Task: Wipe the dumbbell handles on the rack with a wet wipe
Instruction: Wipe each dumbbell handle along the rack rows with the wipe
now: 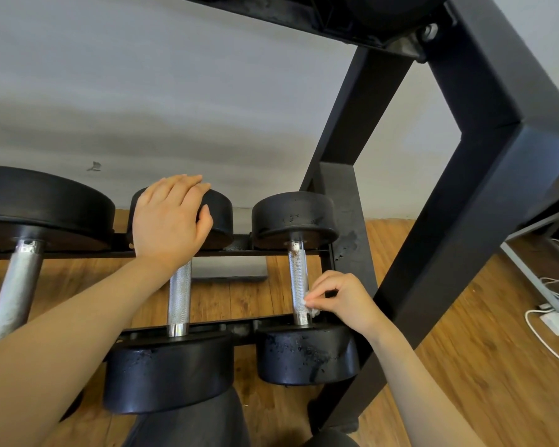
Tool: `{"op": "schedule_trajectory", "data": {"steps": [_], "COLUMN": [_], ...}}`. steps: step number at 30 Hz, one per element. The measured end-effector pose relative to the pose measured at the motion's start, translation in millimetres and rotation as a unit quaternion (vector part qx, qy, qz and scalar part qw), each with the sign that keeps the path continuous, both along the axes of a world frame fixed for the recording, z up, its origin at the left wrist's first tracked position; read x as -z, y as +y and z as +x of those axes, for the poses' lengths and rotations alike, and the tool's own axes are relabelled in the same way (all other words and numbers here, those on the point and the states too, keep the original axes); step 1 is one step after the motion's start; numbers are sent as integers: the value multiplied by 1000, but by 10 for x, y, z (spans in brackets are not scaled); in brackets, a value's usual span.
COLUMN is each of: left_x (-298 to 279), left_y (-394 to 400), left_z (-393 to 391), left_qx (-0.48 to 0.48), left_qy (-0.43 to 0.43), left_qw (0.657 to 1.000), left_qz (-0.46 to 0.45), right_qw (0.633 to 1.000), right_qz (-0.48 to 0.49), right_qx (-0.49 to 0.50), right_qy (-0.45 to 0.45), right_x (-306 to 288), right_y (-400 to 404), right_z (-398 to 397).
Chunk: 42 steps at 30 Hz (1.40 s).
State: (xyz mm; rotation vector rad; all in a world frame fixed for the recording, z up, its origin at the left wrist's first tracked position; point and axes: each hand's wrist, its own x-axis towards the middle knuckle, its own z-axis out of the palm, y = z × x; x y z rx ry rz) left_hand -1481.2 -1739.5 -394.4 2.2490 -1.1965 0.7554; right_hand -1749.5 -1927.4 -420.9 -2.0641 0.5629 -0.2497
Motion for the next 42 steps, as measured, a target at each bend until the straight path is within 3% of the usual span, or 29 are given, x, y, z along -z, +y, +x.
{"op": "schedule_trajectory", "data": {"steps": [5,10,18,21,24,27,35,42], "left_x": [11,6,0,0,0,5,23,24], "left_y": [-8,-9,-5,-2,2,-1,-7,-5], "left_z": [0,-5,-8,2,7,7,7,11], "left_qx": [0,1,1,3,3,4,3,5], "left_qy": [-1,-8,-7,-6,1,3,-1,-10], "left_qw": [1000,1000,1000,1000,1000,1000,1000,1000], "left_qz": [1,-5,-2,-2,0,2,-4,-13], "right_qw": [995,989,963,946,948,937,877,873], "right_qz": [-12,-137,-234,-294,-299,-315,-404,-398], "right_qx": [-71,-47,-132,-137,-112,-154,-256,-278], "right_qy": [75,-10,40,12,-15,8,47,52], "right_x": [-71,-19,-69,-95,-116,-85,-160,-228], "right_y": [-9,57,-9,-17,-13,-29,-73,-53], "right_z": [12,122,68,129,228,234,121,114]}}
